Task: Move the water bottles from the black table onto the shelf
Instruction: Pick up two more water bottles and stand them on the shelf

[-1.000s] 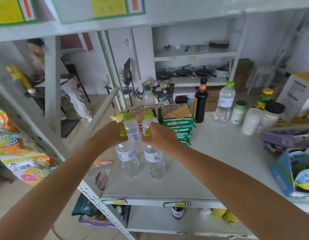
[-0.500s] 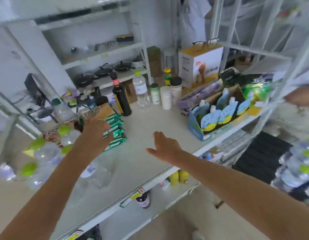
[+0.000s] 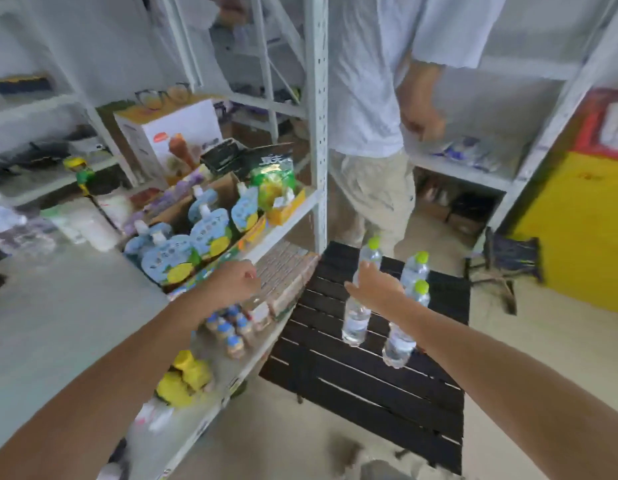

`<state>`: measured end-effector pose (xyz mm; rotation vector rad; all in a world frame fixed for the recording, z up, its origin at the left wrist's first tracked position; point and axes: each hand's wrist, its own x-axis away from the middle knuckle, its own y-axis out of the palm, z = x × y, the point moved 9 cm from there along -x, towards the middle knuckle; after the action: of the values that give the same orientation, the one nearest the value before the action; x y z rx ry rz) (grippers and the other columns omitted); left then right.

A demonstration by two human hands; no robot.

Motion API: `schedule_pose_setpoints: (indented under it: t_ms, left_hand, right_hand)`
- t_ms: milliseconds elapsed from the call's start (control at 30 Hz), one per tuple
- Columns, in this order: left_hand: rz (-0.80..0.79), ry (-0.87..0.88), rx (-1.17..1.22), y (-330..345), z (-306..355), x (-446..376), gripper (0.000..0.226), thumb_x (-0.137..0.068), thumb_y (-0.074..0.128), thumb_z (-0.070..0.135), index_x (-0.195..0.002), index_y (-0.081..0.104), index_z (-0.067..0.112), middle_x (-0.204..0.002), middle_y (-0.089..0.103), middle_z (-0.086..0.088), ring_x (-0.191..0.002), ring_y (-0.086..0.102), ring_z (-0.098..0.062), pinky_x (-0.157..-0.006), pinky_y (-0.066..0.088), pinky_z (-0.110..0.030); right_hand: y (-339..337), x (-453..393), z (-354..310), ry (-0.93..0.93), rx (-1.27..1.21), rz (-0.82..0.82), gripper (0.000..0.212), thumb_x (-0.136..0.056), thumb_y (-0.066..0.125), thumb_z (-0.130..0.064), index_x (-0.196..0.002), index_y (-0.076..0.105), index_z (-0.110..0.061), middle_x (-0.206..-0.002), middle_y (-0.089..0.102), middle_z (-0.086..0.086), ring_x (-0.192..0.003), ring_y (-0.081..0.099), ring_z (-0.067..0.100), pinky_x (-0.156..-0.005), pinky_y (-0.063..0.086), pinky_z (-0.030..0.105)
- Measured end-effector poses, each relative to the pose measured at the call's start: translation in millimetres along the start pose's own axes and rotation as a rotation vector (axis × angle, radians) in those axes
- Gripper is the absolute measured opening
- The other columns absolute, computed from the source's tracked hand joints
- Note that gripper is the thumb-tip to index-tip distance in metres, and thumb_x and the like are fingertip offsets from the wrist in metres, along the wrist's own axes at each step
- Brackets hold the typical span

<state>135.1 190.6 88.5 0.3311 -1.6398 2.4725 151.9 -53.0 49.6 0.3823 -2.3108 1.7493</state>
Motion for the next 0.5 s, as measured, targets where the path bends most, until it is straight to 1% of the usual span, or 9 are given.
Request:
schedule_pose_setpoints:
  t_ms: [67, 100, 167, 200, 267, 333, 367, 433, 500]
  left_hand:
    - [-0.031, 0.026, -0.026, 25.8, 48.6, -20.0, 0.008, -0.085, 0.051, 0.01, -0.087, 0.059, 0.011, -0.091, 0.06, -0.014, -0.102, 0.06, -0.029, -0.074, 0.042, -0.032]
    - [-0.057, 0.049, -0.042, 38.9, 70.0, -28.6, 0.009, -0.084, 0.052, 0.008, -0.09, 0.059, 0.01, -0.094, 0.058, -0.016, -0.104, 0.059, -0.029, -0.074, 0.04, -0.033]
    - [-0.097, 0.087, -0.064, 65.0, 101.7, -46.4, 0.023, -0.085, 0.054, 0.007, -0.106, 0.058, -0.001, -0.108, 0.06, -0.021, -0.107, 0.058, -0.031, -0.081, 0.042, -0.034]
    - [-0.127, 0.099, -0.081, 79.0, 112.7, -54.4, 0.031, -0.085, 0.055, 0.009, -0.114, 0.056, -0.002, -0.112, 0.06, -0.02, -0.107, 0.058, -0.031, -0.085, 0.043, -0.034]
    - [-0.222, 0.128, -0.143, 110.2, 128.4, -65.6, 0.046, -0.085, 0.055, 0.015, -0.129, 0.046, 0.005, -0.119, 0.057, -0.016, -0.11, 0.056, -0.032, -0.092, 0.045, -0.036]
    - [-0.313, 0.175, -0.224, 137.1, 142.8, -72.9, 0.055, -0.087, 0.053, 0.019, -0.137, 0.035, 0.009, -0.132, 0.047, -0.018, -0.118, 0.051, -0.035, -0.098, 0.044, -0.04]
    - [-0.351, 0.199, -0.256, 149.4, 148.8, -76.4, 0.057, -0.087, 0.052, 0.021, -0.14, 0.031, 0.011, -0.137, 0.042, -0.019, -0.122, 0.048, -0.037, -0.101, 0.043, -0.042]
    - [-0.403, 0.239, -0.298, 168.3, 158.8, -84.3, 0.061, -0.087, 0.051, 0.021, -0.143, 0.026, 0.019, -0.145, 0.033, -0.018, -0.126, 0.044, -0.039, -0.105, 0.041, -0.046]
    - [-0.447, 0.265, -0.363, 187.0, 160.2, -95.1, 0.061, -0.088, 0.049, 0.019, -0.143, 0.024, 0.022, -0.149, 0.028, -0.015, -0.129, 0.04, -0.04, -0.106, 0.039, -0.048]
  right_hand:
    - [1.2, -4.7, 51.4, 0.065, -0.007, -0.03, 0.055, -0.097, 0.04, -0.034, -0.138, 0.027, 0.0, -0.142, 0.042, 0.018, -0.127, 0.047, 0.038, -0.102, 0.04, 0.045]
    - [3.8, -7.0, 72.6, 0.086, 0.0, -0.047, 0.053, -0.096, 0.041, -0.033, -0.137, 0.03, -0.001, -0.14, 0.044, 0.018, -0.126, 0.049, 0.037, -0.102, 0.041, 0.044]
    - [13.7, -11.1, 107.2, 0.116, 0.01, -0.1, 0.052, -0.095, 0.043, -0.033, -0.136, 0.032, -0.004, -0.139, 0.046, 0.017, -0.125, 0.05, 0.036, -0.101, 0.043, 0.044]
    - [21.1, -12.6, 121.8, 0.125, 0.007, -0.131, 0.052, -0.095, 0.043, -0.032, -0.138, 0.03, -0.007, -0.139, 0.046, 0.017, -0.125, 0.05, 0.036, -0.101, 0.043, 0.045]
    - [37.5, -13.2, 142.6, 0.124, 0.025, -0.204, 0.055, -0.096, 0.041, -0.029, -0.145, 0.021, -0.014, -0.147, 0.037, 0.017, -0.127, 0.048, 0.036, -0.102, 0.043, 0.045]
    - [54.8, -11.3, 153.9, 0.101, 0.038, -0.286, 0.056, -0.097, 0.038, -0.028, -0.148, 0.015, -0.025, -0.155, 0.025, 0.013, -0.132, 0.043, 0.036, -0.105, 0.041, 0.045]
    - [62.1, -10.5, 157.4, 0.092, 0.026, -0.314, 0.056, -0.097, 0.039, -0.028, -0.148, 0.016, -0.028, -0.154, 0.026, 0.013, -0.132, 0.043, 0.037, -0.106, 0.041, 0.046]
    - [73.0, -11.6, 163.2, 0.091, -0.01, -0.332, 0.056, -0.095, 0.041, -0.03, -0.147, 0.02, -0.027, -0.15, 0.031, 0.016, -0.129, 0.045, 0.038, -0.105, 0.042, 0.048]
    - [82.4, -15.1, 166.5, 0.087, -0.009, -0.343, 0.054, -0.097, 0.038, -0.032, -0.147, 0.018, -0.029, -0.151, 0.029, 0.012, -0.13, 0.044, 0.036, -0.107, 0.04, 0.048]
